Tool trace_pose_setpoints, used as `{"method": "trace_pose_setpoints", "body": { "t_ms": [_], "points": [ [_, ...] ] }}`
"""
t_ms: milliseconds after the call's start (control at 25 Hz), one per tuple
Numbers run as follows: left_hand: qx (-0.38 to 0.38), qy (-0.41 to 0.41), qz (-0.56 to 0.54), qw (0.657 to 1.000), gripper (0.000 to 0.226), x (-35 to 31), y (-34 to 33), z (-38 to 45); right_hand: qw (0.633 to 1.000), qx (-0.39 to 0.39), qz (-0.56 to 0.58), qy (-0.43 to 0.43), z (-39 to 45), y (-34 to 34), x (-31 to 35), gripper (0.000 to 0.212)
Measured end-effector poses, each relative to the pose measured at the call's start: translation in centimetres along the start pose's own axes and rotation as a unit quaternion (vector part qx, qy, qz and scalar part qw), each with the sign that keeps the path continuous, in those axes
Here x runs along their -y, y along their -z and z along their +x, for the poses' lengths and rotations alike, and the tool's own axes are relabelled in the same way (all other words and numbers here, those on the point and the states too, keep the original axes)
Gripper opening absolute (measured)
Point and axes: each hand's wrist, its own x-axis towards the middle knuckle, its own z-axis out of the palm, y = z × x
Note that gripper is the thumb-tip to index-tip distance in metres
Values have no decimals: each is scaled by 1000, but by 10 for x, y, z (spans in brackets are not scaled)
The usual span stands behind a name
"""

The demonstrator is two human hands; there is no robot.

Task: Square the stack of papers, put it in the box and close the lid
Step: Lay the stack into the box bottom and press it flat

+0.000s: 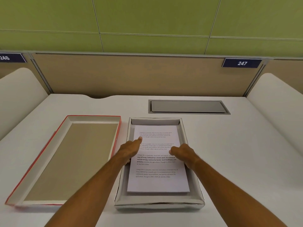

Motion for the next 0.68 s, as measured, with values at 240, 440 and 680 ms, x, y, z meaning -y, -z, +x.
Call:
{"method": "trace_pose_setpoints", "body": {
  "t_ms": [240,440,680],
  "points": [
    [39,-117,201,972,122,49,-25,-34,962,84,-235,108,-36,-16,-35,116],
    [18,-116,307,945,130,81,-44,-50,939,106,-317,85,-50,-26,-62,125],
    [-40,-126,349,928,117,85,-50,-50,923,43,-367,111,-52,-32,-63,106]
  ]
}}
